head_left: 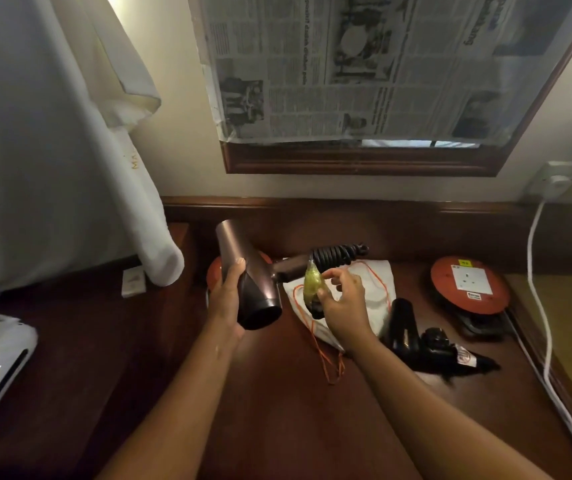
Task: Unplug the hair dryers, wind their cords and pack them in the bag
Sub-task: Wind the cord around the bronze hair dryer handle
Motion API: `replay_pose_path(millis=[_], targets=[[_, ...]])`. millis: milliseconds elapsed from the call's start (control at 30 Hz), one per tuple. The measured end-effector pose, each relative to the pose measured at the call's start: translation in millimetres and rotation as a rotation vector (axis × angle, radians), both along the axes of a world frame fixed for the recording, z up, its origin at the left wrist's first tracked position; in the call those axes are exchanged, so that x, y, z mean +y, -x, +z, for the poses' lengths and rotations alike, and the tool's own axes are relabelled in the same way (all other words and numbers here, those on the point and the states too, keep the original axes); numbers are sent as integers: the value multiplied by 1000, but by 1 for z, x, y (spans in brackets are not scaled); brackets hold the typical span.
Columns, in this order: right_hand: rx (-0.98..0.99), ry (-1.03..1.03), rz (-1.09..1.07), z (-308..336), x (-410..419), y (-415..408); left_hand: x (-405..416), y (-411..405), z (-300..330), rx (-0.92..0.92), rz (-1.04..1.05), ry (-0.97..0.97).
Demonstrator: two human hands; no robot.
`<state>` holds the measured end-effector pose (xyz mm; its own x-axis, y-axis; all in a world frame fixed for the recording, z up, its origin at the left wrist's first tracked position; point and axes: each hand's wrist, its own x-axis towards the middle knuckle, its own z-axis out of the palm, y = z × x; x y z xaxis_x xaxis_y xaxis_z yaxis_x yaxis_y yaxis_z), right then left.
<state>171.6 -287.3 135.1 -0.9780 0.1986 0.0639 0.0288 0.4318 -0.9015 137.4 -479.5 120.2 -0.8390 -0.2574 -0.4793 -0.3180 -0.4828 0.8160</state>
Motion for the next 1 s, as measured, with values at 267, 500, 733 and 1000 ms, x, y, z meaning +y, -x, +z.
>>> replay_pose_path(millis=[267, 500, 733, 1000], targets=[[-226, 38, 5, -41, -5, -13, -10, -24, -38, -68, -31, -32], [-391, 120, 79, -89, -10, -21, -19, -50, -84, -219, -72, -57], [-560, 248, 60, -142, -14, -27, -20, -65, -121, -299, -39, -40], [-585, 92, 101, -172, -17, -32, -28, -69, -154, -406, -36, 28]])
